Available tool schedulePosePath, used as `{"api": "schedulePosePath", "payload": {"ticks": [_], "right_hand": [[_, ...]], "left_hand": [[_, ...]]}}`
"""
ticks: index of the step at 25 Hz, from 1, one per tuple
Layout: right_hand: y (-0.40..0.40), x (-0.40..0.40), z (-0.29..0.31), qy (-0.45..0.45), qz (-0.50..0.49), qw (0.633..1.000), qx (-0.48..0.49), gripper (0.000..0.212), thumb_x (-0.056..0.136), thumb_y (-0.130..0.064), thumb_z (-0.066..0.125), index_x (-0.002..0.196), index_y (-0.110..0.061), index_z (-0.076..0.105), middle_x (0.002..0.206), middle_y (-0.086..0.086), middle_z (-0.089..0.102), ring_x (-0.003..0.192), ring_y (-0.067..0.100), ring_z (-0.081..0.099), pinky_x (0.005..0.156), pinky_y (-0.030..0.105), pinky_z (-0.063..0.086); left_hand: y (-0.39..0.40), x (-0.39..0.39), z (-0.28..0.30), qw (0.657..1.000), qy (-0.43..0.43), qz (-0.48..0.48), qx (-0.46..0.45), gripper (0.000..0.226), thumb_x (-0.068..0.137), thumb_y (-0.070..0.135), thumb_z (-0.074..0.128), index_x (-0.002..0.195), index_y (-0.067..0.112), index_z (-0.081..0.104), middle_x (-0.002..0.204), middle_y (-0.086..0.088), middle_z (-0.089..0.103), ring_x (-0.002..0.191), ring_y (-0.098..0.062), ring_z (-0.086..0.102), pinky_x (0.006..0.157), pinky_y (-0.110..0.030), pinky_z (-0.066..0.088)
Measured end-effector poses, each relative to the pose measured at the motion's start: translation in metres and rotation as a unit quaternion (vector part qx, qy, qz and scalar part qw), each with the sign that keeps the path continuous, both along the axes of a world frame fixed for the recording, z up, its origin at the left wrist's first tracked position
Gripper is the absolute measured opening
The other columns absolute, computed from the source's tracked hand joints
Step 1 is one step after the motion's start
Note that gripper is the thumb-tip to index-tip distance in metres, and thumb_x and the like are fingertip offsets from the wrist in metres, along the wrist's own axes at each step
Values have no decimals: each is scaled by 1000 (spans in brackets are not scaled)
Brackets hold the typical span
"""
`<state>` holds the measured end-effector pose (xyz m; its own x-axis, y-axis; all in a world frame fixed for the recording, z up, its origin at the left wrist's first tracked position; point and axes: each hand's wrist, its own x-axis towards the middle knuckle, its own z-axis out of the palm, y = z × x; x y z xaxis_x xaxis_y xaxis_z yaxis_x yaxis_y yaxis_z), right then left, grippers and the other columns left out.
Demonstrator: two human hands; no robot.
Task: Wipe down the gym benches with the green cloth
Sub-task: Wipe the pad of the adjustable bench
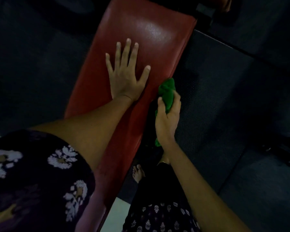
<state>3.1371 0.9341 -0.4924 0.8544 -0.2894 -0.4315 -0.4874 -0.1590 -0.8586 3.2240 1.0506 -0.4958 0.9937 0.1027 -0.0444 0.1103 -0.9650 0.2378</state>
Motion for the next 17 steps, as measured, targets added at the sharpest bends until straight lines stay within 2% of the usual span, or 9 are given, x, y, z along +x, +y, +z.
{"api": "schedulePosePath", "payload": {"ticks": [3,6,10,12,15,17], "right_hand": [[-19,74,0,-7,-27,998,-55,42,95,-33,47,135,-21,43,122,-1,53,105,9,51,86,24,39],[-36,133,0,2,-36,999,-29,38,96,-31,48,133,-23,45,121,0,56,103,9,55,85,23,41],[-22,82,4,15,-24,1000,3,39,95,-30,51,133,-27,43,123,-5,52,104,0,51,88,16,39],[-17,54,6,12,-12,1000,10,41,94,-32,51,134,-30,41,125,-4,51,108,4,51,92,21,41],[-24,90,2,9,-27,999,-21,36,93,-31,49,129,-29,44,118,-1,57,102,11,56,89,29,45],[-34,135,2,8,-39,998,-44,32,94,-27,47,126,-27,46,113,0,59,96,11,57,82,26,44]], "left_hand": [[-2,1,-2,1000,-10,-2,-2,67,93,54,28,148,18,25,157,-4,20,146,-25,11,115,-49,-2],[-1,2,-3,1000,-11,-1,2,66,93,53,31,148,18,26,156,-4,22,145,-26,12,115,-50,0],[-1,0,-5,1000,-16,-5,2,66,92,52,33,147,16,28,155,-6,24,144,-27,14,114,-51,2],[-2,2,-5,1000,-20,-6,3,67,91,51,34,147,15,29,155,-7,25,144,-28,15,113,-52,3],[-3,7,-5,1000,-24,-3,3,66,91,51,33,147,15,30,154,-7,26,144,-28,16,113,-52,3],[-4,8,-5,1000,-25,-4,4,65,92,51,34,146,15,30,154,-7,26,144,-28,16,114,-53,4]]}}
